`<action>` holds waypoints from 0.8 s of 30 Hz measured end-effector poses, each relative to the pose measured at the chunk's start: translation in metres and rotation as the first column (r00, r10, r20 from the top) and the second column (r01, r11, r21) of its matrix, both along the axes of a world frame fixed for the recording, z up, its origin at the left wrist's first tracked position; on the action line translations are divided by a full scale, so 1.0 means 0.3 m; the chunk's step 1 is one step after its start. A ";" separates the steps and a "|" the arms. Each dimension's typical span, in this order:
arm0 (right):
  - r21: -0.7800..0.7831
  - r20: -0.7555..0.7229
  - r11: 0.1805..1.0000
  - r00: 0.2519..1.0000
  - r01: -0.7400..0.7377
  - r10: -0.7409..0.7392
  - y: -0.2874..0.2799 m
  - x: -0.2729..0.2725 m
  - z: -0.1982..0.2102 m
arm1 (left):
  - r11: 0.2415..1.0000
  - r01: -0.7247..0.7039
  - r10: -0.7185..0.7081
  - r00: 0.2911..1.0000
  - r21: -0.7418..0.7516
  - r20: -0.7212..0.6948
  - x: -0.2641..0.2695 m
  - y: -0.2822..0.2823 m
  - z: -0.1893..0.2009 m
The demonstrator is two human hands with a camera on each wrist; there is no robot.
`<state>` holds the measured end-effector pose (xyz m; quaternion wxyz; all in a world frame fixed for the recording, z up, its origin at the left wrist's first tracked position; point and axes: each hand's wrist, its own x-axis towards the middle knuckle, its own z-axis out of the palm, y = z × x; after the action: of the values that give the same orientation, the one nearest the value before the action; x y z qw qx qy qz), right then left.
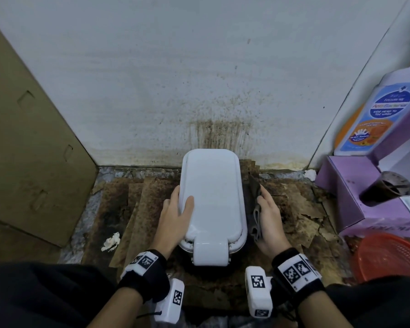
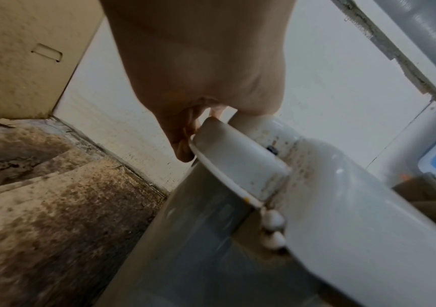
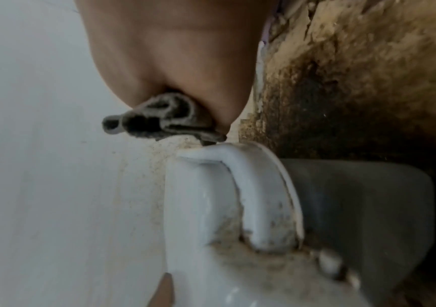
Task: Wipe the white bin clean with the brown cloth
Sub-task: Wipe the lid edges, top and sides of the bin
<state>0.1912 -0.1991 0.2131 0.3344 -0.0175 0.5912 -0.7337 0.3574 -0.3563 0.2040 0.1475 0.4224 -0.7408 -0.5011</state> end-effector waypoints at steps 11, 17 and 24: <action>0.218 -0.204 0.956 0.949 -0.196 0.241 -0.019 0.029 -0.029 | 1.000 0.002 -0.002 1.000 -0.013 -0.006 0.000 0.000 -0.004; 0.188 -0.219 0.970 0.956 -0.155 0.195 -0.022 0.042 -0.039 | 0.999 0.035 -0.034 0.997 0.010 -0.075 0.006 -0.023 -0.031; 0.118 -0.193 0.993 0.981 -0.012 0.035 -0.011 0.104 -0.036 | 0.982 0.185 -0.186 0.978 -0.021 -0.090 -0.003 -0.057 0.015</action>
<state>0.2224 -0.2023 0.2023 0.2840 -0.0767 0.6627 -0.6887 0.3565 -0.3733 0.2086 0.1364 0.3270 -0.7725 -0.5269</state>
